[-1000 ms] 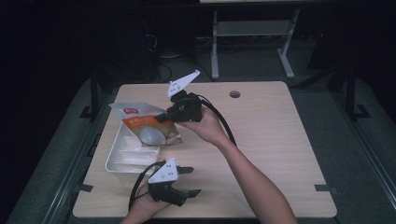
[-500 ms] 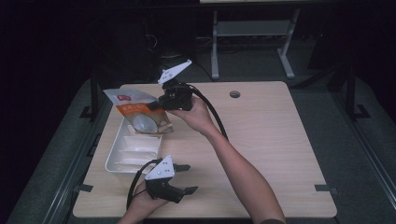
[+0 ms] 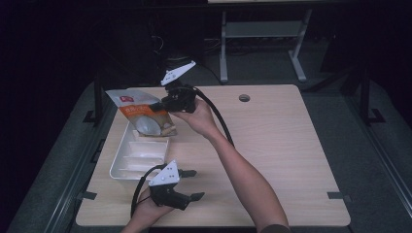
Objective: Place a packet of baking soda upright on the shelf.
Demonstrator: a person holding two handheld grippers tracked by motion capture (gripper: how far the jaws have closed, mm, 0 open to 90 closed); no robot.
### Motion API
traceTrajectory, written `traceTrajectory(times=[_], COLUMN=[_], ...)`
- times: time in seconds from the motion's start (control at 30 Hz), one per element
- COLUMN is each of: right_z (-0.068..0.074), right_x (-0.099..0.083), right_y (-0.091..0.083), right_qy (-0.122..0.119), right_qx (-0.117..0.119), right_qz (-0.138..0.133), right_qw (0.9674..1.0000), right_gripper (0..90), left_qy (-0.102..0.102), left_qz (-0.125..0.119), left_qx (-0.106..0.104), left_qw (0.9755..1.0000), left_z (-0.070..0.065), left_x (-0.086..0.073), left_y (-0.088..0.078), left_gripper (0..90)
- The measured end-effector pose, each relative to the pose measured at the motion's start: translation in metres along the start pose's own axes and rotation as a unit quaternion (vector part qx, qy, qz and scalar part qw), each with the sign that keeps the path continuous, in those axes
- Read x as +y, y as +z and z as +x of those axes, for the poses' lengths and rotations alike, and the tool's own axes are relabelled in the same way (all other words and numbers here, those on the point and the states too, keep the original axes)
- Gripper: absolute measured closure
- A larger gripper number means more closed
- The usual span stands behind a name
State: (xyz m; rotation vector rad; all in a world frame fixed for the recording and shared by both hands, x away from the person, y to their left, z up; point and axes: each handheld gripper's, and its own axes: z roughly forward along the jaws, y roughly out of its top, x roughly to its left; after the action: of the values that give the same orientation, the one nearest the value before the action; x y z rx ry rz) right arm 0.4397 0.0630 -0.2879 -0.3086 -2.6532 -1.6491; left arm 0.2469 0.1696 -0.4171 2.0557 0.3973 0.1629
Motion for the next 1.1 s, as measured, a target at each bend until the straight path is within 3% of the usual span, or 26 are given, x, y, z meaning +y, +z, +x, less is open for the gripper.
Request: traceTrajectory(times=[1.1], right_z=[-0.016], right_x=[-0.016], right_y=[0.054], right_qy=[0.032], right_qx=[0.009], right_qz=[-0.011], right_qw=[0.9994], right_gripper=[89.6], left_qy=[-0.01], left_qz=[-0.004], left_qx=[0.002], left_qw=[0.9999], left_z=[0.005], left_x=[-0.002], left_y=[-0.002], left_gripper=[26.1])
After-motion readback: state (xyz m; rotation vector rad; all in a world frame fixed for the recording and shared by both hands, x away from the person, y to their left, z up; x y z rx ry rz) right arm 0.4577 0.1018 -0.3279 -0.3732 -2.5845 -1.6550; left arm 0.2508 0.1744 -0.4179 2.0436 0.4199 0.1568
